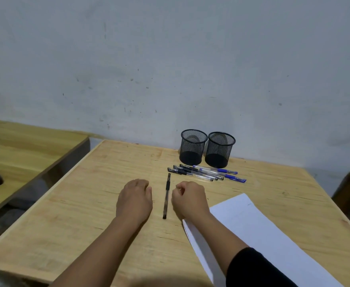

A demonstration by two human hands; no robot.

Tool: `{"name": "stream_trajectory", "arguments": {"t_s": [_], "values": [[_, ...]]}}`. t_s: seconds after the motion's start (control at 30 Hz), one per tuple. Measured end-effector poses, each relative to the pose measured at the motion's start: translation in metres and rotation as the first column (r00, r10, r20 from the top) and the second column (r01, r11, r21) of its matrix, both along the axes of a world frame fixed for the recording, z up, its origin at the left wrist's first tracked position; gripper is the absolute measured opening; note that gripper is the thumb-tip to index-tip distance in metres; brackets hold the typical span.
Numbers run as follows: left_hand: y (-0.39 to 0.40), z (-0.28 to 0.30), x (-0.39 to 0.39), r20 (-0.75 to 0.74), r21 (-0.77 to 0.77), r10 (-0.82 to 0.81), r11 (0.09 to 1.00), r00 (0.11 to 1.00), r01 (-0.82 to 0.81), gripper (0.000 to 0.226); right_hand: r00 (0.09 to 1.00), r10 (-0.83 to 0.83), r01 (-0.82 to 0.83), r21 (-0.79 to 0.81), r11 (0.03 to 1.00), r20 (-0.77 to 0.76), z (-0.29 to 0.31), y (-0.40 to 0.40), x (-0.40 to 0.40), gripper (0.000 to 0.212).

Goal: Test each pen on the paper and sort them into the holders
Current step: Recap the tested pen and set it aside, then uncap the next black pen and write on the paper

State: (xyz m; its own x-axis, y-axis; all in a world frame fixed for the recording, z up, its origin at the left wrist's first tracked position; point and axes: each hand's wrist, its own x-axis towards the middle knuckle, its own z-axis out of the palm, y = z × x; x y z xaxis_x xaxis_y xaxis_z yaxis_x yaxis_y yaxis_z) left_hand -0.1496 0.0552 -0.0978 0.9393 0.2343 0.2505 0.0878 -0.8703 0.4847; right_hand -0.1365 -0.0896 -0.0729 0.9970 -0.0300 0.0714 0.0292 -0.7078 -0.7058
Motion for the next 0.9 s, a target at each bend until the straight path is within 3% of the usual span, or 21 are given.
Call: {"name": "stream_trajectory", "arguments": {"t_s": [0.17,0.37,0.63,0.77,0.9], "values": [[-0.032,0.021,0.024,0.092,0.051,-0.131,0.991,0.987,0.127,0.031,0.996,0.091,-0.076,-0.361,0.929,0.023,0.014,-0.04,0.019,0.03],[-0.069,0.023,0.058,0.058,0.212,-0.297,0.937,0.953,0.279,0.028,0.99,0.12,-0.063,-0.554,0.83,0.067,0.014,-0.072,0.041,0.029],[-0.08,0.01,0.079,0.014,0.285,-0.291,0.918,0.957,0.275,0.027,0.972,0.188,-0.089,-0.518,0.85,0.141,0.001,-0.085,0.059,0.026],[-0.08,0.008,0.078,0.025,0.281,-0.301,0.917,0.953,0.282,0.021,0.977,0.16,-0.084,-0.439,0.894,0.139,-0.005,-0.087,0.063,0.03],[-0.079,0.007,0.078,0.031,0.246,-0.336,0.915,0.941,0.319,0.019,0.991,0.111,-0.084,-0.286,0.955,0.08,-0.005,-0.09,0.063,0.014]]}}
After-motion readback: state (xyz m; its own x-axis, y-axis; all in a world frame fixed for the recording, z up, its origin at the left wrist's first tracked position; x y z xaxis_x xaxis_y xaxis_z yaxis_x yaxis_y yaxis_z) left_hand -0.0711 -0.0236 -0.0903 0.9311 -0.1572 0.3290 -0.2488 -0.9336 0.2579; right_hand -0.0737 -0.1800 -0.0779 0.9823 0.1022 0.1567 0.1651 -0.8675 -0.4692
